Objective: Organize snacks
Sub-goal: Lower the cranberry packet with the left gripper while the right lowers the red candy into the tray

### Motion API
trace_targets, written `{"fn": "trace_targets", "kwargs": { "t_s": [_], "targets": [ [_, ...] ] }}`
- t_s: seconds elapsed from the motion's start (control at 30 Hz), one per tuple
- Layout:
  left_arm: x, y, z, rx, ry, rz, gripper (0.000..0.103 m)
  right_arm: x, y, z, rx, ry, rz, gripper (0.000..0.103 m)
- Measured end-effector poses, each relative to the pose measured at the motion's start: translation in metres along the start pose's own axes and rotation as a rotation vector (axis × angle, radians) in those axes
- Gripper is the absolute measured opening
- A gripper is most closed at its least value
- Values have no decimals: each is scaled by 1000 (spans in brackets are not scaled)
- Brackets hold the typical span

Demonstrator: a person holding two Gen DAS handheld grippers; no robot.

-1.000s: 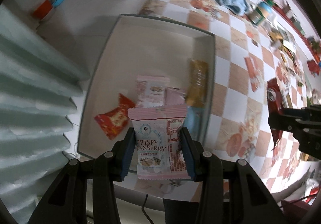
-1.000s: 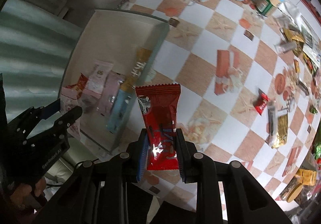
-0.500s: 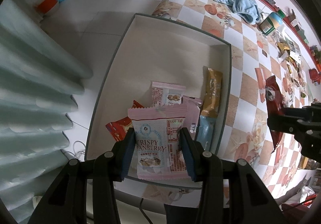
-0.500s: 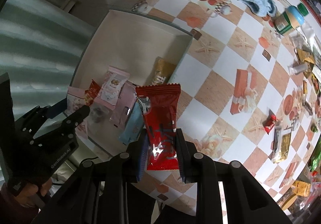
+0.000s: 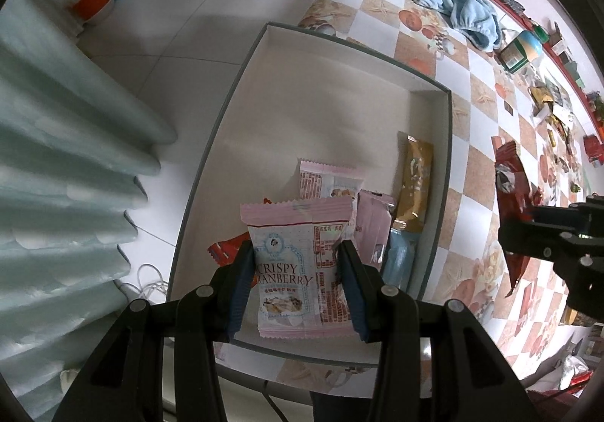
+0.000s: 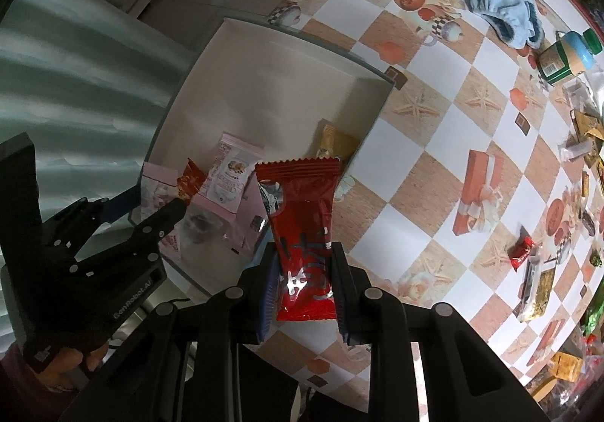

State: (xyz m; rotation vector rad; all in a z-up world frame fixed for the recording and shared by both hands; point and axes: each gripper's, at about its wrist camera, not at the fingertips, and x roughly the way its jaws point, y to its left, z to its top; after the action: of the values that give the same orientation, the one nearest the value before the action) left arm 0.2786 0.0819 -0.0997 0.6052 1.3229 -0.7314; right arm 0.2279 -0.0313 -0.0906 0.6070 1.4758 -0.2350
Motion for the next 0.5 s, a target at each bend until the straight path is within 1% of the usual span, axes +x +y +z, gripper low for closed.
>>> {"fn": "trace_targets", "kwargs": {
  "t_s": [0.5],
  "targets": [
    [8,1,7,1,4,9,48,13,3,14,4,24,2,28]
  ]
}}
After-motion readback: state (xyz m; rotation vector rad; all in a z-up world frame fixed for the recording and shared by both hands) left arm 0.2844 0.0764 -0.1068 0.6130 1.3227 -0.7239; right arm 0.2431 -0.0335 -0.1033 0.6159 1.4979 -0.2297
